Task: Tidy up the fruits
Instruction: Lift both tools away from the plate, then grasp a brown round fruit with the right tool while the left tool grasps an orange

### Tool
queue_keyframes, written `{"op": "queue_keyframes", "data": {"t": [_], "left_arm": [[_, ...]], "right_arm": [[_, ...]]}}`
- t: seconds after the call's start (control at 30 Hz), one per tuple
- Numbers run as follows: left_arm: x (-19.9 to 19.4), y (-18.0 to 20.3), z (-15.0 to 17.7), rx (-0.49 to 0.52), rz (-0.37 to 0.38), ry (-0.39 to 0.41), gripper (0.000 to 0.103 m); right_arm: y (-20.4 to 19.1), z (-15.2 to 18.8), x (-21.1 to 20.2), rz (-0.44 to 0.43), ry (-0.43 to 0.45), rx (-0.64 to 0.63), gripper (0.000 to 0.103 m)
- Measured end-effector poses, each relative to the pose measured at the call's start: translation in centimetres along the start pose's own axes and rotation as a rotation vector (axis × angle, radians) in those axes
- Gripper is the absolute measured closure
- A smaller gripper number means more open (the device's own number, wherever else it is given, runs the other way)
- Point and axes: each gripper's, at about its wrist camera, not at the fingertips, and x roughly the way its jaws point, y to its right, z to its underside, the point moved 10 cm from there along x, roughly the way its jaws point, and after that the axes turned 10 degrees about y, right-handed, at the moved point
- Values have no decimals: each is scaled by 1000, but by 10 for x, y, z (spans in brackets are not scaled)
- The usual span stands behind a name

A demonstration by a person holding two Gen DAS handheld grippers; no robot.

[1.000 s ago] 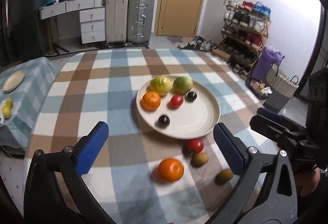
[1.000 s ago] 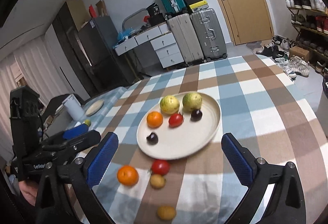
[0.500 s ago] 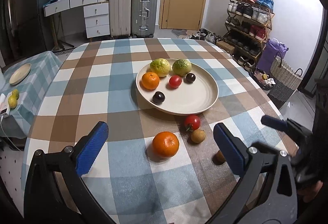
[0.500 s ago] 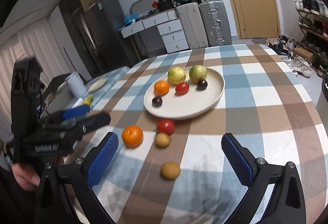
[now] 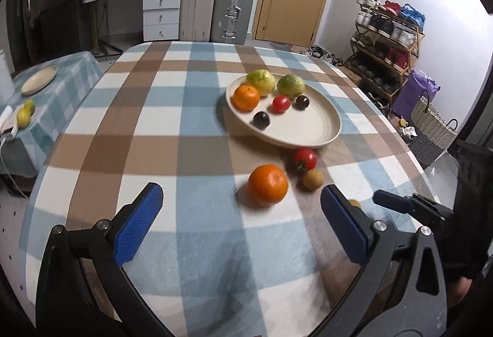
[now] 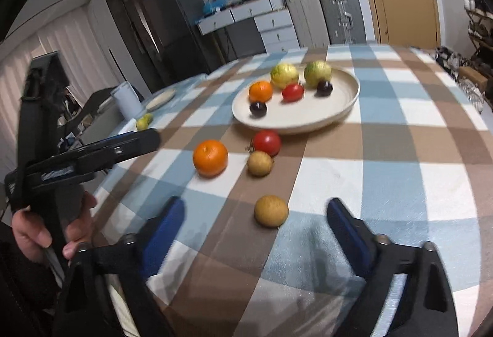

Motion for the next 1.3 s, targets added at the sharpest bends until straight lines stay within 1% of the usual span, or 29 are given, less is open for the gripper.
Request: {"op": "queue_keyframes", "data": {"t": [0.03, 0.1, 0.17, 0.23, 0.33, 0.37, 0.43, 0.53, 0.6, 0.63, 0.67, 0.77, 0.87, 0.93, 1.03, 1.07, 1.13, 1.3], "left_arm": [[0, -3, 3, 1, -8, -5, 1], [0, -10, 7, -5, -19, -14, 1], [0, -16, 10, -23, -24, -16, 1], [1, -20, 12, -40, -23, -19, 1], [7, -21, 13, -42, -22, -29, 1], [9, -20, 12, -42, -18, -30, 1], [11, -17, 10, -42, -11, -27, 1], [16, -15, 5, -35, -9, -28, 1], [20, -16, 2, -34, -13, -26, 1], [21, -16, 0, -35, -14, -24, 1], [24, -16, -2, -33, -10, -24, 1], [32, -18, -2, -35, -13, -38, 1], [41, -14, 2, -60, 9, -68, 1], [47, -9, 5, -73, 38, -85, 1], [53, -1, 8, -48, 43, -85, 1], [59, 1, 9, -43, 44, -96, 1], [66, 5, 11, -52, 58, -116, 1], [78, 8, 12, -59, 81, -134, 3]], "right_arm": [[0, 1, 4, 0, -12, 0, 24], [0, 3, 10, 1, -23, -9, 29], [-2, 4, 12, 0, -26, -22, 39], [-1, 5, 15, 7, -42, -24, 45], [2, 6, 19, 24, -49, -19, 47], [2, 6, 19, 22, -46, -12, 51], [6, 5, 20, 35, -47, 0, 53], [8, 8, 24, 45, -75, 6, 62], [7, 11, 28, 39, -103, 11, 67], [8, 12, 28, 38, -108, 15, 73], [9, 12, 28, 39, -108, 20, 75], [9, 11, 28, 34, -108, 23, 75], [13, 10, 27, 40, -102, 38, 75], [14, 8, 26, 32, -91, 49, 75], [14, 5, 25, 34, -80, 49, 75], [14, 4, 25, 33, -78, 45, 75], [13, 5, 25, 34, -79, 43, 75], [14, 5, 24, 34, -80, 46, 75]]}}
